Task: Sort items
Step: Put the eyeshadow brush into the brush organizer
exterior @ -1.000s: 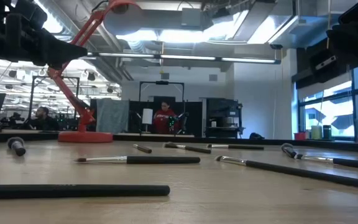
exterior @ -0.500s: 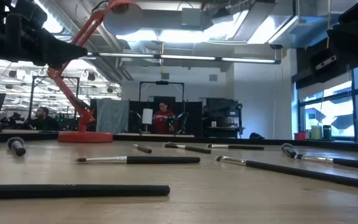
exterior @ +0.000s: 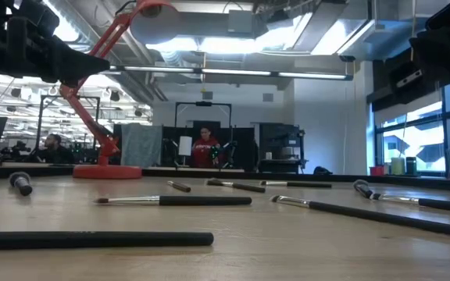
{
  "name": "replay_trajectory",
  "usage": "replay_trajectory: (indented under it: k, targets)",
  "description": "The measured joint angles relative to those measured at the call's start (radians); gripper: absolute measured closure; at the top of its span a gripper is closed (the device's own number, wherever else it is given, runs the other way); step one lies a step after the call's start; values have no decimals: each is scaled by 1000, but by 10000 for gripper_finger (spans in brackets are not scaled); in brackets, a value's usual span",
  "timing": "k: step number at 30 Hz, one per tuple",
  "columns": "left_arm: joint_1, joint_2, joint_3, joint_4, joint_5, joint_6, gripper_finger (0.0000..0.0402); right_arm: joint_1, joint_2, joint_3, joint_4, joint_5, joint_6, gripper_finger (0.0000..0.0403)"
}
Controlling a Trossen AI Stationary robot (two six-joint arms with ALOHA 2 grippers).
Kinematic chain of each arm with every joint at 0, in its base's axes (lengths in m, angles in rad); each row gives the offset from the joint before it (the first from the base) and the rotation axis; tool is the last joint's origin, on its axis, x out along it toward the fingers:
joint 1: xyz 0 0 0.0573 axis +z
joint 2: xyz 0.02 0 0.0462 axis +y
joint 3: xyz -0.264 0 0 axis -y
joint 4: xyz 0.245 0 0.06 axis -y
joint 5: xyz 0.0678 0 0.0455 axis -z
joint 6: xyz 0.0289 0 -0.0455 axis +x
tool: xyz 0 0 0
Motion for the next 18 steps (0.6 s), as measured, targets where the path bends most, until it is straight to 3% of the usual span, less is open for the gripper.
replay_trajectory:
  k: [18]
  targets:
    - [0,0,0,0,0,55,394,0,0,0,0,0,1,368]
